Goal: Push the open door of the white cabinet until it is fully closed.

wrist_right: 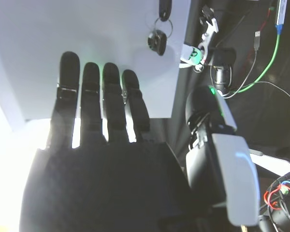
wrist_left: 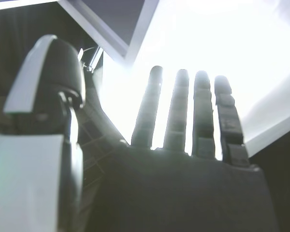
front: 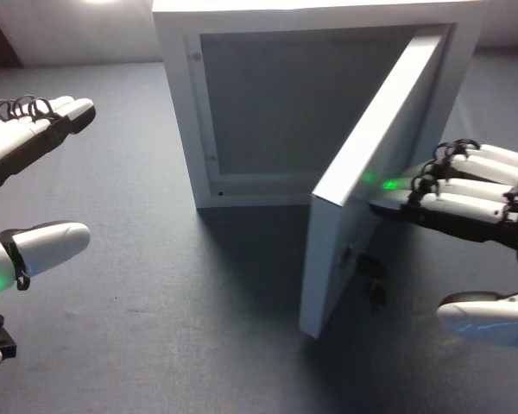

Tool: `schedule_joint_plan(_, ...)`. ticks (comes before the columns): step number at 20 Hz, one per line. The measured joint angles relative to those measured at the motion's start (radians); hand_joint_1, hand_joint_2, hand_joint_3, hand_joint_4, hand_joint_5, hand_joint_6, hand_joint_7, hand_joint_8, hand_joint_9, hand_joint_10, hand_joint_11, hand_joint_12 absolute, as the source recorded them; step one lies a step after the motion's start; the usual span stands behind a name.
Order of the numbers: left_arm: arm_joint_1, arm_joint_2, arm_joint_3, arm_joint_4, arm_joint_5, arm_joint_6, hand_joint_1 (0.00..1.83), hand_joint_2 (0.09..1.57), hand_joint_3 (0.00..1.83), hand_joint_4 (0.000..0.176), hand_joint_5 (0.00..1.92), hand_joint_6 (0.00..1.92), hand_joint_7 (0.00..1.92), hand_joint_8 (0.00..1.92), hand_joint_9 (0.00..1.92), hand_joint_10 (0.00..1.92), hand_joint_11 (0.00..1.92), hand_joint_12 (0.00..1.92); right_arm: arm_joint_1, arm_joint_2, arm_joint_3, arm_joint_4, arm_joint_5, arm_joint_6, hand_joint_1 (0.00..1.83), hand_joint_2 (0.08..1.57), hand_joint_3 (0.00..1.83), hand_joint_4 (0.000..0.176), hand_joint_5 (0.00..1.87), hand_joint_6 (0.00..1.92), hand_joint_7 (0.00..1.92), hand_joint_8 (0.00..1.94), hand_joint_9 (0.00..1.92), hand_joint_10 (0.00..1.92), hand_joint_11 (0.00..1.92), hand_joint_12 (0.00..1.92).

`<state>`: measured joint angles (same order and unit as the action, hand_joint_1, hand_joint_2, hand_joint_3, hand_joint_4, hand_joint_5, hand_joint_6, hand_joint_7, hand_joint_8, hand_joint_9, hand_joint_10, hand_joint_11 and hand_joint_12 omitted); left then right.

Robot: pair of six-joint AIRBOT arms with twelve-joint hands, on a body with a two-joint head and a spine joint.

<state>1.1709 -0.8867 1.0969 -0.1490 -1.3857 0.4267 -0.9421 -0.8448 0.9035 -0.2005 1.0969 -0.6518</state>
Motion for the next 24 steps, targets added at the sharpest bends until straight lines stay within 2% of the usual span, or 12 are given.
schedule_joint_plan(1,0.0,0.0,0.0,0.0,-0.002,0.0,0.3,1.25,0.0,0.069,0.0,0.0,0.0,0.0,0.0,0.0,0.0,0.0,0.01,-0.008,0.003,-0.005,-0.005,0.001,0.15,1.31,0.0,0.0,0.16,0.0,0.2,0.0,0.0,0.54,0.0,1.25)
schedule_joint_plan(2,0.0,0.0,0.0,0.0,-0.003,0.0,0.34,1.26,0.0,0.069,0.0,0.0,0.0,0.0,0.0,0.0,0.0,0.0,0.021,-0.018,0.008,-0.018,-0.016,0.003,0.16,1.31,0.0,0.0,0.17,0.01,0.22,0.01,0.0,0.57,0.0,1.25)
schedule_joint_plan(4,0.003,0.0,0.0,-0.002,-0.011,0.0,0.4,1.28,0.01,0.065,0.0,0.0,0.0,0.0,0.0,0.0,0.0,0.0,0.051,-0.038,0.023,-0.034,-0.03,0.013,0.16,1.27,0.0,0.0,0.14,0.01,0.19,0.0,0.0,0.49,0.0,0.98)
schedule_joint_plan(5,0.005,0.0,0.0,-0.002,-0.016,-0.001,0.42,1.29,0.01,0.064,0.0,0.0,0.0,0.0,0.0,0.0,0.0,0.0,0.06,-0.043,0.024,-0.037,-0.035,0.016,0.14,1.28,0.0,0.0,0.14,0.01,0.18,0.0,0.0,0.48,0.0,0.95)
schedule_joint_plan(7,0.006,0.0,0.0,-0.012,-0.018,0.0,0.4,1.29,0.01,0.083,0.0,0.0,0.0,0.0,0.0,0.0,0.0,0.0,0.082,-0.064,0.036,-0.056,-0.05,0.021,0.17,1.29,0.0,0.0,0.14,0.01,0.17,0.0,0.0,0.46,0.0,0.95)
schedule_joint_plan(10,0.008,0.0,0.0,-0.019,-0.021,0.0,0.4,1.29,0.01,0.081,0.0,0.0,0.0,0.0,0.0,0.0,0.0,0.0,0.105,-0.09,0.048,-0.073,-0.074,0.022,0.18,1.3,0.0,0.0,0.14,0.0,0.13,0.01,0.02,0.4,0.0,0.9)
schedule_joint_plan(15,0.028,0.0,-0.001,-0.035,-0.035,0.003,0.41,1.28,0.0,0.083,0.0,0.0,0.0,0.0,0.0,0.0,0.0,0.0,0.172,-0.147,0.084,-0.087,-0.123,0.024,0.42,1.25,0.0,0.0,0.18,0.0,0.21,0.0,0.1,0.21,0.0,1.04)
schedule_joint_plan(17,0.037,0.0,-0.001,-0.047,-0.043,0.003,0.38,1.28,0.0,0.088,0.0,0.0,0.0,0.0,0.0,0.0,0.0,0.0,0.192,-0.172,0.096,-0.103,-0.151,0.024,0.37,1.27,0.0,0.0,0.16,0.0,0.21,0.0,0.13,0.13,0.0,1.08)
schedule_joint_plan(21,0.057,0.0,-0.011,-0.07,-0.058,0.005,0.42,1.27,0.0,0.1,0.0,0.0,0.0,0.0,0.0,0.0,0.0,0.0,0.242,-0.223,0.132,-0.113,-0.219,0.024,0.38,1.26,0.0,0.0,0.14,0.01,0.15,0.0,0.15,0.04,0.0,0.63)
schedule_joint_plan(22,0.057,0.0,-0.011,-0.071,-0.061,0.005,0.43,1.27,0.0,0.099,0.0,0.0,0.0,0.0,0.0,0.0,0.0,0.0,0.253,-0.233,0.139,-0.114,-0.232,0.024,0.33,1.26,0.0,0.0,0.15,0.01,0.15,0.0,0.15,0.03,0.0,0.62)
schedule_joint_plan(23,0.057,0.0,-0.011,-0.076,-0.065,0.005,0.42,1.27,0.0,0.078,0.0,0.0,0.0,0.0,0.0,0.0,0.0,0.0,0.265,-0.246,0.151,-0.115,-0.243,0.023,0.21,1.29,0.01,0.0,0.12,0.01,0.12,0.0,0.11,0.01,0.0,0.61)
schedule_joint_plan(24,0.057,0.0,-0.011,-0.078,-0.066,0.005,0.42,1.26,0.0,0.08,0.0,0.0,0.0,0.0,0.0,0.0,0.0,0.0,0.267,-0.252,0.156,-0.113,-0.253,0.024,0.19,1.28,0.0,0.0,0.1,0.0,0.1,0.0,0.07,0.01,0.0,0.39)
